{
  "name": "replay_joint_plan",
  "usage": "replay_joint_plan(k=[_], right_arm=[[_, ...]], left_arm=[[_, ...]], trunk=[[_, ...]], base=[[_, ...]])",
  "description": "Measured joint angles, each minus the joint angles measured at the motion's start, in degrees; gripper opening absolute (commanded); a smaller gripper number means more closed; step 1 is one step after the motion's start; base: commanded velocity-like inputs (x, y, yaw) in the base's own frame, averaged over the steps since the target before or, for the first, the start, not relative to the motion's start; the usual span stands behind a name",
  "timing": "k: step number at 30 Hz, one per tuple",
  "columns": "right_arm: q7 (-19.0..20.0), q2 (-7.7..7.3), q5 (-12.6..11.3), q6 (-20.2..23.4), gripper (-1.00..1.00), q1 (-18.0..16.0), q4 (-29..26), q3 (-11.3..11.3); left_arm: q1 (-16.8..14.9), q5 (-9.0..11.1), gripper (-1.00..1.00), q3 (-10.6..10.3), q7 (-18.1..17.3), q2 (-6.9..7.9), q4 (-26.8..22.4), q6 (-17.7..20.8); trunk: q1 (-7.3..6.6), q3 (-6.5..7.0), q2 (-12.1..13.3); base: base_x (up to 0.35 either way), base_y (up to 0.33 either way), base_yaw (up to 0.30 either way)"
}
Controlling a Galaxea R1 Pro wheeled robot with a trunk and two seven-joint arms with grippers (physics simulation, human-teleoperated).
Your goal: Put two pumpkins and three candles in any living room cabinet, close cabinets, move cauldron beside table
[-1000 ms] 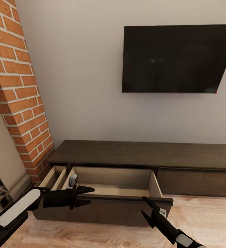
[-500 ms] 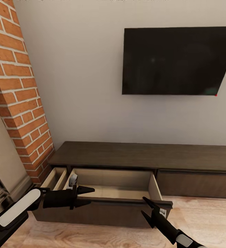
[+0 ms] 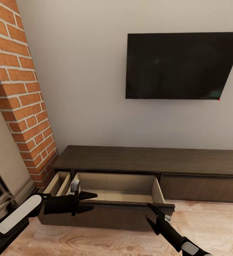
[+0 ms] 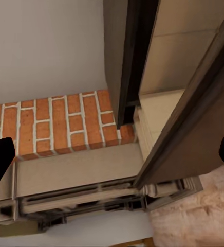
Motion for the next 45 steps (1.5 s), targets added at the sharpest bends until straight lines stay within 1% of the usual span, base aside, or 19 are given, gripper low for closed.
replay_joint_plan(k=[6, 18, 29, 35, 41, 45], right_arm=[[0.00, 0.00, 0.00, -0.10, 1.00, 0.00, 0.01, 0.00], [0.00, -0.04, -0.01, -0.45, 1.00, 0.00, 0.01, -0.02], [-0.08, -0.03, 0.00, -0.64, 1.00, 0.00, 0.01, -0.01], [-0.09, -0.06, -0.01, -0.64, 1.00, 0.00, 0.01, -0.01], [-0.09, -0.08, 0.00, -0.64, 1.00, 0.00, 0.01, 0.00], [-0.09, -0.08, 0.00, -0.96, 1.00, 0.00, 0.01, 0.00]], left_arm=[[0.00, 0.08, 1.00, 0.01, -0.03, 0.09, 0.03, 0.01], [0.00, 0.13, 1.00, 0.01, -0.09, 0.38, 0.06, 0.08], [0.00, 0.12, 1.00, 0.01, -0.11, 0.49, 0.07, 0.10], [0.00, 0.13, 1.00, 0.01, -0.13, 0.53, 0.10, 0.07], [0.00, 0.12, 1.00, 0.08, -0.17, 0.55, 2.18, 0.03], [0.00, 0.10, 1.00, 0.10, -0.18, 0.57, 2.61, 0.02]], trunk=[[-0.02, 0.00, 0.00], [-2.65, 2.09, 4.80], [-5.06, 3.15, 9.21], [-6.39, 4.08, 11.61], [-6.39, 4.08, 11.63], [-6.39, 4.08, 11.63]], base=[[-0.097, 0.000, 0.000], [-0.004, 0.000, 0.000], [-0.052, 0.000, 0.000], [-0.015, 0.000, 0.000], [-0.001, 0.000, 0.000], [-0.033, 0.012, 0.000]])
